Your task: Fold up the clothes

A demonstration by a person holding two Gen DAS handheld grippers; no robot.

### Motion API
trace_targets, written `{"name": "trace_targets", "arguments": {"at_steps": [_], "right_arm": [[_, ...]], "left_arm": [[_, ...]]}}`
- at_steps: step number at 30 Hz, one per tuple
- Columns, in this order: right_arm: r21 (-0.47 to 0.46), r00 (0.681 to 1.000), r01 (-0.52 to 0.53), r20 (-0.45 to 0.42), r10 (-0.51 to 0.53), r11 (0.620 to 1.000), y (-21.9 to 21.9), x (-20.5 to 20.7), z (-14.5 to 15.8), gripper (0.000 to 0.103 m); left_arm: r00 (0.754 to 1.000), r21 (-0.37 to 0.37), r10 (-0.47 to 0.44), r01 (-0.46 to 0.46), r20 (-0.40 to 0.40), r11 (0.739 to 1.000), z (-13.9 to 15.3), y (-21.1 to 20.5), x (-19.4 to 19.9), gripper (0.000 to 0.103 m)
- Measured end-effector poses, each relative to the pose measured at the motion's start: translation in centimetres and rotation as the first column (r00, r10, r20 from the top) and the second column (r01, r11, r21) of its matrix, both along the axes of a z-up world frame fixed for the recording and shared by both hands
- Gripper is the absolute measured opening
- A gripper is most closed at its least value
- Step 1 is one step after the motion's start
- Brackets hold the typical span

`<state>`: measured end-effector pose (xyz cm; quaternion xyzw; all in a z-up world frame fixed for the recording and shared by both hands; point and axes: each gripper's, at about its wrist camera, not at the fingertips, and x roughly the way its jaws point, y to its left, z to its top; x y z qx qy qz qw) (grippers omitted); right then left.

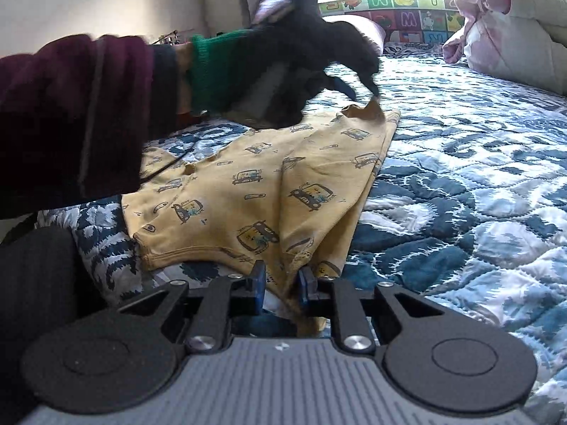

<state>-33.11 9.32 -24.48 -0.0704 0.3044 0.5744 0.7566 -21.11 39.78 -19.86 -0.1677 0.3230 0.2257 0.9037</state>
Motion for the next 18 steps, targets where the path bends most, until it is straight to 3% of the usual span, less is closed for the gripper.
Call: {"name": "trace_targets", "arguments": {"at_steps": [4, 8, 15, 18], "right_arm": [[-0.001, 1.0, -0.002, 0.019, 0.002, 1.0, -0.1, -0.4, 0.2, 0.026], [-0.004, 1.0, 0.011, 0.02, -0.011, 1.0, -0.4, -0.4, 0.2, 0.027], [0.005, 0.999, 0.02, 0.025, -0.02, 1.0, -1.1, -0.1, 0.7, 0.027], [-0.021, 1.0, 0.014, 0.025, -0.014, 1.0, -1.0, -0.1, 0.2, 0.027]], "left_arm": [[1.0, 0.007, 0.015, -0.015, -0.011, 1.0, -0.6, 0.5, -1.5, 0.03], [0.997, -0.095, 0.048, -0.042, 0.068, 0.995, -0.8, 1.3, -2.2, 0.03], [0.999, -0.026, -0.025, 0.026, 0.029, 0.999, -1.0, -0.3, -0.4, 0.03], [0.995, -0.013, -0.067, 0.066, -0.074, 0.998, -2.5, -0.6, 1.6, 0.029]]}}
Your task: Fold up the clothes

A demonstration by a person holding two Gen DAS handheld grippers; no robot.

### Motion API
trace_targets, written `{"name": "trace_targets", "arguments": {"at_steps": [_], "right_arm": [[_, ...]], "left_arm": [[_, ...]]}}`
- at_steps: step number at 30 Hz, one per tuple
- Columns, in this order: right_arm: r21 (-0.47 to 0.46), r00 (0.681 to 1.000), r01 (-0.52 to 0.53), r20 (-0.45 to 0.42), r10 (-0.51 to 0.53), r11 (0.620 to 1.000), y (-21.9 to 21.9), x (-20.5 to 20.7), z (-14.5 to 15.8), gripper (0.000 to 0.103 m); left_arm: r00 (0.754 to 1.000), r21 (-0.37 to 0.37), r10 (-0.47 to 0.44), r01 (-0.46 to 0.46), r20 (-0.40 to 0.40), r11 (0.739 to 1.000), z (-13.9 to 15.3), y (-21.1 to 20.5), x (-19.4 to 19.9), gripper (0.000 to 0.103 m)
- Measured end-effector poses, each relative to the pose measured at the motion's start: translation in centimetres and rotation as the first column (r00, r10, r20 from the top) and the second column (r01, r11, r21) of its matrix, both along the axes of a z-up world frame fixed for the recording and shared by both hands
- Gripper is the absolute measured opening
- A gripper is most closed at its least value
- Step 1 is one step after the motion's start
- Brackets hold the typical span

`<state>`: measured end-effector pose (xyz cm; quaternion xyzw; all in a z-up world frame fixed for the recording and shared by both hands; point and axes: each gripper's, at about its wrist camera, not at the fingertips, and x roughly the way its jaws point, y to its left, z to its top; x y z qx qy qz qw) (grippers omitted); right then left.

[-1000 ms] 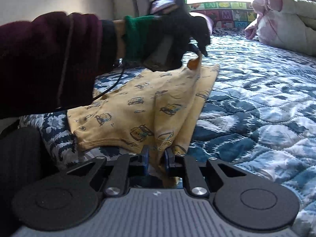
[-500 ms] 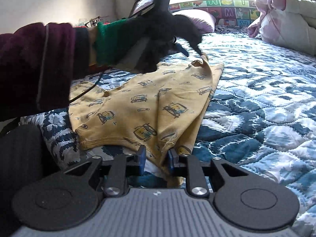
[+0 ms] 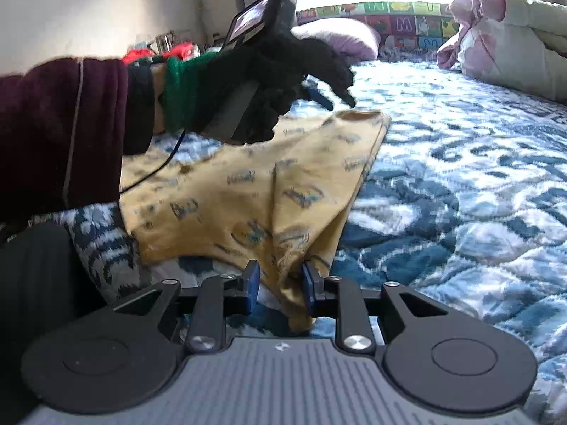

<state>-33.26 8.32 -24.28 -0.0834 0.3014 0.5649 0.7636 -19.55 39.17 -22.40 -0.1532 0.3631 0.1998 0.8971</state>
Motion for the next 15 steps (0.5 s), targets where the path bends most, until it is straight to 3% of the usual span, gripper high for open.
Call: {"name": "trace_targets", "arguments": {"at_steps": [3, 8, 11, 14, 15], "right_arm": [[-0.004, 1.0, -0.007, 0.008, 0.007, 1.0, -0.2, -0.1, 0.3, 0.027], [-0.02, 1.0, -0.017, 0.019, 0.017, 1.0, -1.3, -0.4, 0.8, 0.031], [-0.02, 0.998, 0.002, 0.064, 0.0, 1.0, -2.9, -0.9, 1.4, 0.03], [0.081, 0.989, 0.065, 0.124, -0.075, 0.995, -4.4, -1.1, 2.3, 0.029], [0.109, 0.987, 0.07, 0.136, -0.085, 0.992, -4.1, -1.0, 2.5, 0.024]], "left_arm": [[0.999, 0.063, -0.023, 0.025, -0.029, 0.998, 0.3, -0.7, 0.4, 0.03], [0.998, 0.126, -0.047, 0.041, 0.041, 0.991, 3.0, -3.0, -4.4, 0.03], [0.995, 0.114, -0.062, 0.053, 0.079, 0.992, 3.8, -4.7, -8.6, 0.03], [0.993, 0.07, -0.066, 0.059, 0.099, 0.996, 3.4, -6.4, -12.3, 0.03], [0.992, 0.057, -0.065, 0.06, 0.105, 0.997, 3.1, -7.0, -13.3, 0.029]]}}
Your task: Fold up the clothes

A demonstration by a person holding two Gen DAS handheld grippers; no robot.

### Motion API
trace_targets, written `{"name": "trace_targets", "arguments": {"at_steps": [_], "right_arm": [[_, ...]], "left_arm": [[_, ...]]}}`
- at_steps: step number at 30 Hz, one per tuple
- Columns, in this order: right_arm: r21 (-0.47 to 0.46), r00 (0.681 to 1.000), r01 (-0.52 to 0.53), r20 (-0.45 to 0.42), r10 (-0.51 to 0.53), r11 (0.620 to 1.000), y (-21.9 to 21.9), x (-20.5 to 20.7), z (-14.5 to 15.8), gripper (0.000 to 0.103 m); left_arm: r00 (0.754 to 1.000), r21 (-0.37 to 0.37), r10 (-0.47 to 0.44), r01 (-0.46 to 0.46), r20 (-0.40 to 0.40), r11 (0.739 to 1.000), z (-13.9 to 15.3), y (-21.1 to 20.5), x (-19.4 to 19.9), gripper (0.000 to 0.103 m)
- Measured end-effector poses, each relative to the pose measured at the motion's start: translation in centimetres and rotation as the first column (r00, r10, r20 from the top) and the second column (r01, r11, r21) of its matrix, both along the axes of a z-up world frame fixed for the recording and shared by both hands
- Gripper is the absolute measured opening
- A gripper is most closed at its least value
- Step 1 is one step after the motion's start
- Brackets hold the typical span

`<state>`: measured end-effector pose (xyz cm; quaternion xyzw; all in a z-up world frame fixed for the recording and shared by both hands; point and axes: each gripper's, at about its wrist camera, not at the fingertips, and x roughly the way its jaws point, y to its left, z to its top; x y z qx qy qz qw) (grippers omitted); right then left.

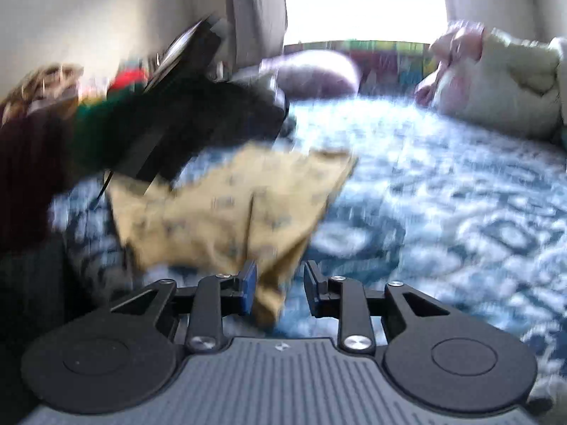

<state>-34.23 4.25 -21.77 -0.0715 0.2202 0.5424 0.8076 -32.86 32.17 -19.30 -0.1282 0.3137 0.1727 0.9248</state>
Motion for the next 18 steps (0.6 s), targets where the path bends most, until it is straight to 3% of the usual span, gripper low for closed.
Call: {"name": "trace_targets", "arguments": {"at_steps": [2, 5, 8, 14, 18], "right_arm": [[0.027, 0.999, 0.003, 0.04, -0.004, 1.0, 1.3, -0.1, 0.2, 0.02], [-0.01, 0.998, -0.019, 0.062, 0.02, 1.0, 3.7, -0.4, -0.5, 0.013], [-0.143, 0.999, -0.034, 0.017, 0.037, 0.989, 6.0, -0.2, -2.6, 0.013], [-0.143, 0.999, -0.016, 0.032, 0.021, 0.99, 5.5, -0.5, -2.8, 0.014], [-0.087, 1.0, 0.011, 0.023, -0.009, 0.996, 4.0, -1.1, -1.5, 0.02]], "left_arm": [[1.0, -0.036, -0.014, 0.014, 0.006, 0.999, -0.9, -1.0, -1.1, 0.029], [0.999, -0.079, -0.044, 0.045, 0.007, 0.996, -2.5, -2.0, -1.2, 0.029], [0.999, -0.076, -0.044, 0.041, -0.029, 0.996, -4.5, -2.5, -0.5, 0.029], [0.999, -0.161, 0.032, -0.026, 0.033, 0.987, -3.4, -1.3, -2.3, 0.031], [0.984, -0.229, 0.152, -0.128, 0.09, 0.965, -2.0, 0.6, -6.3, 0.053]]}}
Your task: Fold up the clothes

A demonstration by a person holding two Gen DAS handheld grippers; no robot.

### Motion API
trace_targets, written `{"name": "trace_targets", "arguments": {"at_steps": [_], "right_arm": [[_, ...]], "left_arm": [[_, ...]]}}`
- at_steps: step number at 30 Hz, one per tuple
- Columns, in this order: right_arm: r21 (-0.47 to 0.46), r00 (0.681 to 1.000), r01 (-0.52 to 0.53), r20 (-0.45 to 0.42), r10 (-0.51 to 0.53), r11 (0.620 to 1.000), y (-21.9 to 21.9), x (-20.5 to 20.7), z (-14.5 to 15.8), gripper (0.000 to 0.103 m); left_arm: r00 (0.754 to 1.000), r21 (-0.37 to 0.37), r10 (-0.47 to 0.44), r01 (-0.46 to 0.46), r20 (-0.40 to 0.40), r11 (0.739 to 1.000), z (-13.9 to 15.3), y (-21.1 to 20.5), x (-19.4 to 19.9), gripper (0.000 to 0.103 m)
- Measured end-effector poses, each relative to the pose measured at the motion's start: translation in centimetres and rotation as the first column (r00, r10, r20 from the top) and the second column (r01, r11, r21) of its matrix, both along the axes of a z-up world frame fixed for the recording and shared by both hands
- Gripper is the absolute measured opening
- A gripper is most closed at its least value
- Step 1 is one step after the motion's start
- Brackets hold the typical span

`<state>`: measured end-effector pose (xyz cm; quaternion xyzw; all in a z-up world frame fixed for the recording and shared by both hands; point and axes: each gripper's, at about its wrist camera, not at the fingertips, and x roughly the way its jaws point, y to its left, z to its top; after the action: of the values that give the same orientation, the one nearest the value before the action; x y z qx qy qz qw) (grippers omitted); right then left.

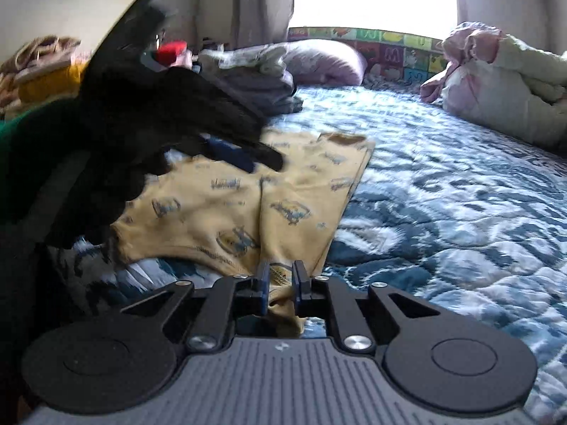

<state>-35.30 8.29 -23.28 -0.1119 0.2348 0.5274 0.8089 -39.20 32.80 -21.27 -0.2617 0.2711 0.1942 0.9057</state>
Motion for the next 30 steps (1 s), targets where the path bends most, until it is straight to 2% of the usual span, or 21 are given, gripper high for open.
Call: {"name": "trace_targets", "arguments": {"at_steps": [3, 6, 8, 9, 13, 15, 17, 19, 23, 26, 28, 30], "right_arm": [[0.049, 0.999, 0.038, -0.03, -0.036, 0.998, -1.1, 0.3, 0.9, 0.038], [0.078, 0.994, 0.078, -0.078, -0.072, 0.994, -1.3, 1.0, 1.4, 0.038], [0.093, 0.991, 0.09, -0.104, -0.08, 0.992, -1.2, 1.2, 1.6, 0.038], [0.1, 0.99, 0.092, -0.116, -0.081, 0.991, -1.1, 1.2, 1.7, 0.039], [0.114, 0.99, 0.08, -0.129, -0.065, 0.99, -0.3, 0.8, 1.9, 0.043], [0.117, 0.99, 0.065, -0.135, -0.049, 0.991, 0.3, 0.7, 1.9, 0.043], [0.117, 0.989, 0.05, -0.142, -0.033, 0.992, 0.9, 0.5, 1.9, 0.044], [0.117, 0.989, 0.034, -0.15, -0.016, 0.993, 1.6, 0.2, 1.8, 0.044], [0.11, 0.989, 0.005, -0.144, 0.01, 0.994, 3.0, -0.5, 1.7, 0.044], [0.109, 0.989, -0.002, -0.145, 0.018, 0.994, 3.5, -0.7, 1.7, 0.044], [0.105, 0.989, -0.001, -0.148, 0.016, 0.994, 3.7, -0.7, 1.6, 0.044], [0.1, 0.989, 0.003, -0.149, 0.012, 0.995, 3.7, -0.6, 1.6, 0.044]], "left_arm": [[0.994, -0.037, 0.107, -0.107, -0.008, 0.994, 0.5, 2.5, -3.0, 0.057], [0.966, -0.072, 0.258, -0.258, -0.013, 0.963, 1.1, 5.1, -6.8, 0.058], [0.933, -0.111, 0.36, -0.359, -0.007, 0.927, 1.4, 7.0, -9.7, 0.061], [0.909, -0.136, 0.417, -0.414, -0.002, 0.9, 1.4, 8.0, -11.3, 0.061], [0.8, -0.264, 0.599, -0.574, 0.019, 0.775, 0.1, 11.1, -17.2, 0.061], [0.772, -0.321, 0.635, -0.596, 0.023, 0.736, -0.8, 11.9, -19.4, 0.061], [0.763, -0.367, 0.645, -0.589, 0.041, 0.72, -1.6, 12.4, -20.9, 0.06], [0.764, -0.403, 0.641, -0.566, 0.07, 0.719, -2.3, 12.6, -21.8, 0.058], [0.762, -0.419, 0.639, -0.55, 0.103, 0.723, -2.9, 13.2, -22.2, 0.056], [0.734, -0.473, 0.664, -0.54, 0.14, 0.696, -3.9, 14.5, -22.6, 0.051], [0.714, -0.493, 0.685, -0.548, 0.145, 0.676, -4.4, 15.3, -22.9, 0.034], [0.692, -0.522, 0.704, -0.547, 0.159, 0.655, -5.0, 16.1, -23.4, 0.033]]}}
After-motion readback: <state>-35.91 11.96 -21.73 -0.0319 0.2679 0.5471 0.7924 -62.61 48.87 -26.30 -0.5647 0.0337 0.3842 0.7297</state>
